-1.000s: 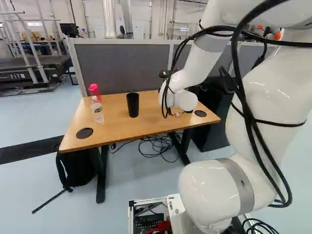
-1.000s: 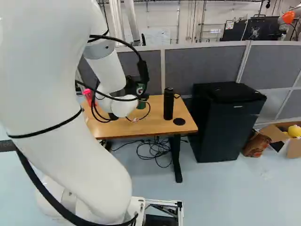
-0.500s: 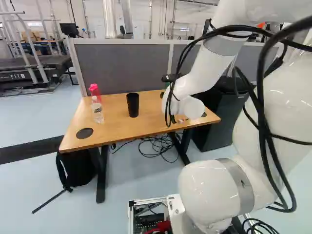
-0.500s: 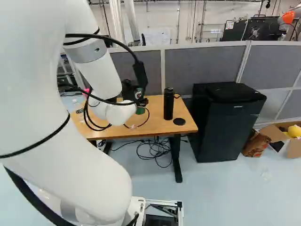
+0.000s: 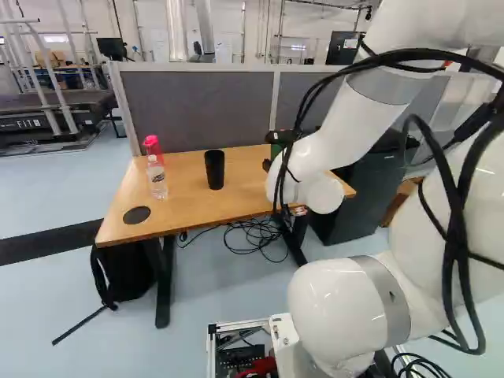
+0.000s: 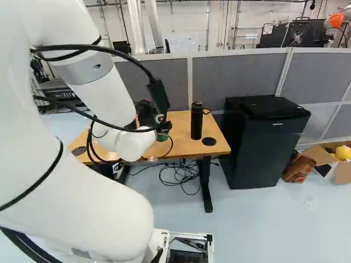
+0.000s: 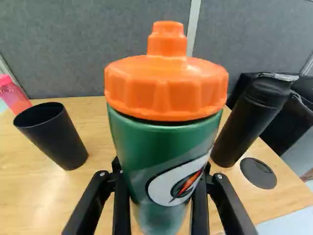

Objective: Pick up the green bottle from the table

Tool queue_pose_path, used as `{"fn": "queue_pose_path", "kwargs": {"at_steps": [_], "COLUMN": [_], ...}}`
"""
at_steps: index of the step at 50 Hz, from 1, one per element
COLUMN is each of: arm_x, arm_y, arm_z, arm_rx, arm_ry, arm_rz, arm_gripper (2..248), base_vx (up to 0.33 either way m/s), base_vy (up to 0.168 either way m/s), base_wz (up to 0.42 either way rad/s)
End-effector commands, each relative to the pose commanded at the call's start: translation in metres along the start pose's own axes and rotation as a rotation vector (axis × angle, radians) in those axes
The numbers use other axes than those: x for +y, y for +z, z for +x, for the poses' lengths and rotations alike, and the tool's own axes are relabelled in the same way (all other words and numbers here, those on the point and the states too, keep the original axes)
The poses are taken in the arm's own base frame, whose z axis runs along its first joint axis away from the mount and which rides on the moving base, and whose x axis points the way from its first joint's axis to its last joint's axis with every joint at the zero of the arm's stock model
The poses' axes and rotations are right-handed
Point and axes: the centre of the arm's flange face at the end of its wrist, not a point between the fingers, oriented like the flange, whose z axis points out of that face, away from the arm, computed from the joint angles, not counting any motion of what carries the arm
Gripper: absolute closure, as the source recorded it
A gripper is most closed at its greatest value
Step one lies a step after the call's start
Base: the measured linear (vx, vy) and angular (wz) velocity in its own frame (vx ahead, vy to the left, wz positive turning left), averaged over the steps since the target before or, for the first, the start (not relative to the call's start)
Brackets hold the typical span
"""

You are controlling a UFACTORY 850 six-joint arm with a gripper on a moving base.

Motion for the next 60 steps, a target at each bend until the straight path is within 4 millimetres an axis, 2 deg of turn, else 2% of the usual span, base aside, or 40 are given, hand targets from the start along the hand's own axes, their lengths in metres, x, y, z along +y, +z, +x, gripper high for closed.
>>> {"fn": "queue_pose_path", "kwargs": {"at_steps": [26,60], "arm_x": [0.001,0.001], "arm_y": [-0.024,-0.027], "arm_z": [-0.018,-0.020], "arm_rx": [-0.008,-0.009], "arm_ry": [0.001,0.001], "arm_rz": [-0.003,-0.004], "arm_gripper": [237,237], "base_vx": [0.000,0.000], "base_vy": [0.000,0.000], "base_wz": [0.000,0.000]}}
